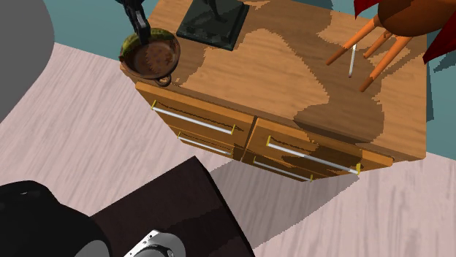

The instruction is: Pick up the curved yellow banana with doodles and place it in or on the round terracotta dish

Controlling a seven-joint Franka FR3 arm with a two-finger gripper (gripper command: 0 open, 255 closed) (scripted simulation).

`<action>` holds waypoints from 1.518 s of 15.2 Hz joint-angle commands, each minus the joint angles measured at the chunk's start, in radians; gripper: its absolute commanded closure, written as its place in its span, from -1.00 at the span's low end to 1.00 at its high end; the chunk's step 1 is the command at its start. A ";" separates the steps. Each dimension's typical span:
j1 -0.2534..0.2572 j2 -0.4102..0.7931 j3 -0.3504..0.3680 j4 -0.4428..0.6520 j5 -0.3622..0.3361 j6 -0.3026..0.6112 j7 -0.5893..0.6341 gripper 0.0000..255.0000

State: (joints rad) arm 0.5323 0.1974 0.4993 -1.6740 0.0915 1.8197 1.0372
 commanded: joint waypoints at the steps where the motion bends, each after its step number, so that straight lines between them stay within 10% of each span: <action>1: -0.001 0.000 -0.001 -0.029 0.001 0.029 -0.005 1.00; 12: -0.001 0.006 -0.002 -0.057 -0.001 0.063 -0.008 1.00; 13: -0.001 0.006 -0.002 -0.057 -0.001 0.063 -0.008 -1.00; 23: -0.008 0.000 -0.005 0.061 0.000 -0.063 -0.008 -1.00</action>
State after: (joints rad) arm 0.5256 0.2034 0.4942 -1.6203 0.0880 1.7715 1.0303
